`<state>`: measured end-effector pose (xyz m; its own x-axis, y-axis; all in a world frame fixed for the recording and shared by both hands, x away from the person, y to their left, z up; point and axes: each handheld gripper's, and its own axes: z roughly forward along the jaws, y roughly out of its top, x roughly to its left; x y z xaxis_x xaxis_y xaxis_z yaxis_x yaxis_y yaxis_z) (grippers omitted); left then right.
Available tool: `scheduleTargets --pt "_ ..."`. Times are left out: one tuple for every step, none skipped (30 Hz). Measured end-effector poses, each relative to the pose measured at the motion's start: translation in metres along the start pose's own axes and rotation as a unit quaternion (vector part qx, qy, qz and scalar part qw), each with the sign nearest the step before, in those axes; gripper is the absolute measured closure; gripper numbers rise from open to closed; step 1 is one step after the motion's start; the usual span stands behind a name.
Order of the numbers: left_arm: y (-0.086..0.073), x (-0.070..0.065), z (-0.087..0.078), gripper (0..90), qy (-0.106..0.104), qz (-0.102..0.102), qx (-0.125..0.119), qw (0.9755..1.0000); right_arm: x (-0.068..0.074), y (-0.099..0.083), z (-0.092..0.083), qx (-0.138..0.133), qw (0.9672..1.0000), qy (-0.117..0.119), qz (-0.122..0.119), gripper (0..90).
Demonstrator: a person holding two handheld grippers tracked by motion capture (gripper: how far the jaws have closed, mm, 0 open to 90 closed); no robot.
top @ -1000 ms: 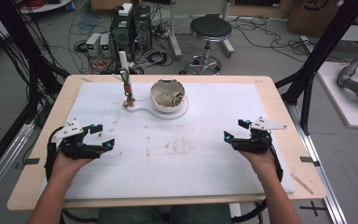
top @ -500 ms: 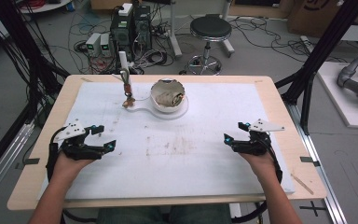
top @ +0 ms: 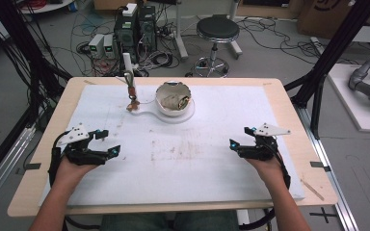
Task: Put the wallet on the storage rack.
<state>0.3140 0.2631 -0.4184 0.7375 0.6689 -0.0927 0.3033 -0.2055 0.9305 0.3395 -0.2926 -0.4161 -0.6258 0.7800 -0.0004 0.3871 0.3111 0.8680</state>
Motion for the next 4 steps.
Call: scheduleTargets --pt "-0.0001 0.0001 0.0002 17.5 0.000 0.000 0.001 1.0000 -0.0001 -0.0001 -0.0001 0.000 1.0000 -0.001 0.002 20.1" --pt "-0.0002 0.0001 0.0004 17.5 -0.001 0.000 0.001 1.0000 -0.0002 -0.0002 -0.0002 0.000 1.0000 -0.001 0.004 20.1" --pt "-0.0002 0.0002 0.0005 17.5 -0.002 0.000 0.001 1.0000 -0.0004 -0.0004 -0.0006 0.000 1.0000 -0.002 0.005 20.1" --pt "-0.0002 0.0003 0.0007 17.5 -0.003 -0.001 0.001 1.0000 -0.0006 -0.0005 -0.0007 0.000 1.0000 -0.001 0.005 20.0"
